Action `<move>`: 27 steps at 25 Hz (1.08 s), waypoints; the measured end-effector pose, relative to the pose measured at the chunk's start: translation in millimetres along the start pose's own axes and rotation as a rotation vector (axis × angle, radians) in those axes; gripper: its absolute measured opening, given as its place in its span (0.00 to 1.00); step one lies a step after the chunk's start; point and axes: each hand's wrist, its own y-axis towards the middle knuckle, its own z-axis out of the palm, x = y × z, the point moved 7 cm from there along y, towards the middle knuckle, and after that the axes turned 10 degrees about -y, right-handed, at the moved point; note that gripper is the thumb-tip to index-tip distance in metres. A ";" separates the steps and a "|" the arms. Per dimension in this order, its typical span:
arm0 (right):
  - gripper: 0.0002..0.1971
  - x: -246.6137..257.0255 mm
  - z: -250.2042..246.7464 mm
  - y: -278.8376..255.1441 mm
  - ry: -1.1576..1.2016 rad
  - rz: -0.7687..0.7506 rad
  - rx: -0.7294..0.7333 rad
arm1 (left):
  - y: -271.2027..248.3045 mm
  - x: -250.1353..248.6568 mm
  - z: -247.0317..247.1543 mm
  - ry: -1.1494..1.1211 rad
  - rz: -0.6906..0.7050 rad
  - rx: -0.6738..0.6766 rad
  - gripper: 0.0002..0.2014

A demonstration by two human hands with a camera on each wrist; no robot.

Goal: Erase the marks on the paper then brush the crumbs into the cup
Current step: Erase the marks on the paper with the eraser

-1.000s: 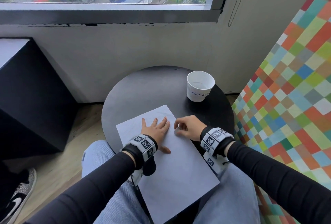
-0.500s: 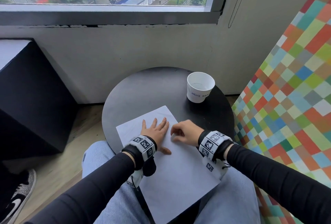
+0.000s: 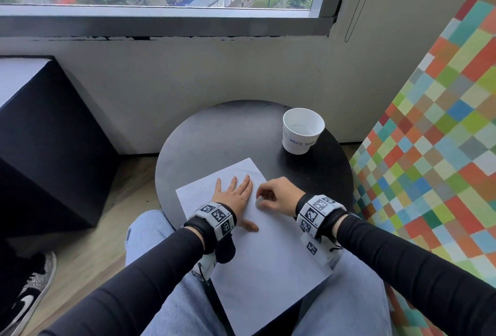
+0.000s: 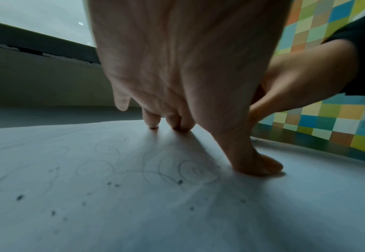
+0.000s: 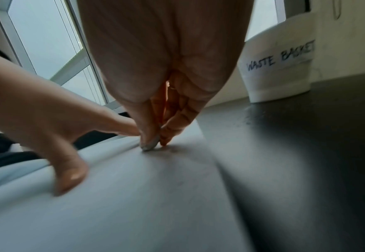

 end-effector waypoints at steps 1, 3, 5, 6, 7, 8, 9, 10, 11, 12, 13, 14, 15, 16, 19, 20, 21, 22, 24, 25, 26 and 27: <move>0.07 -2.4 -3.3 0.6 0.006 0.027 -0.037 | 0.4 -0.1 0.2 0.001 0.000 -0.002 0.62; 0.06 -0.5 -1.6 1.3 0.006 0.005 -0.026 | -0.6 -0.1 -0.3 -0.005 0.003 -0.013 0.63; 0.06 4.2 4.0 1.1 0.004 -0.028 0.017 | -0.7 0.4 0.4 -0.012 0.007 -0.021 0.63; 0.06 2.0 3.0 1.7 0.011 -0.005 -0.010 | -0.1 0.9 0.9 -0.015 0.008 -0.023 0.63; 0.06 -1.4 -0.2 2.6 0.026 0.032 -0.056 | 0.5 1.9 1.2 -0.021 0.007 -0.027 0.64; 0.05 -4.0 -2.0 3.3 0.037 0.056 -0.089 | 0.8 2.9 1.2 -0.030 0.004 -0.032 0.64; 0.05 -3.2 -0.9 4.1 0.044 0.047 -0.082 | 0.9 3.9 1.1 -0.039 0.003 -0.035 0.65; 0.05 0.4 2.8 4.2 0.043 0.021 -0.045 | 0.5 4.9 1.9 -0.047 0.000 -0.035 0.66; 0.05 2.4 5.0 4.9 0.030 0.003 -0.016 | 1.2 5.3 2.3 -0.048 -0.001 -0.034 0.66; 0.06 1.0 3.4 6.3 0.018 0.013 -0.023 | 1.7 5.7 2.5 -0.045 -0.001 -0.032 0.66; 0.05 -3.5 -0.6 7.3 0.022 0.048 -0.059 | 1.8 5.2 2.9 -0.040 0.001 -0.030 0.66; 0.05 -7.8 -4.7 8.2 0.028 0.078 -0.092 | 2.1 5.2 2.4 -0.037 0.002 -0.032 0.66; 0.05 -8.2 -4.9 8.2 0.029 0.078 -0.091 | 2.1 5.2 2.7 -0.038 0.002 -0.035 0.66; 0.05 -3.5 -1.2 7.6 0.025 0.049 -0.053 | 1.6 5.8 2.4 -0.044 0.001 -0.032 0.66; 0.06 2.4 4.0 4.7 0.022 0.026 -0.016 | 2.3 5.6 2.5 -0.037 0.001 -0.028 0.66; 0.05 -4.5 -0.7 6.3 0.030 0.069 -0.061 | 1.6 5.2 2.5 -0.033 0.000 -0.031 0.66; 0.05 -12.7 -5.4 8.3 0.041 0.115 -0.099 | 1.1 5.1 2.4 -0.038 -0.001 -0.035 0.66; 0.05 -19.4 -8.7 9.4 0.051 0.147 -0.120 | 0.5 4.9 2.2 -0.042 -0.001 -0.035 0.65; 0.04 -25.0 -11.2 8.8 0.089 0.177 -0.151 | -0.6 6.0 1.9 -0.041 -0.005 -0.030 0.65; 0.03 -24.9 -11.8 6.3 0.102 0.177 -0.170 | -0.5 6.0 2.2 -0.038 -0.006 -0.030 0.65; 0.03 -23.8 -12.0 3.7 0.100 0.165 -0.178 | -0.6 5.9 1.8 -0.038 -0.007 -0.033 0.66; 0.03 -24.3 -11.1 1.7 0.092 0.149 -0.169 | -0.8 5.7 1.2 -0.039 -0.008 -0.032 0.66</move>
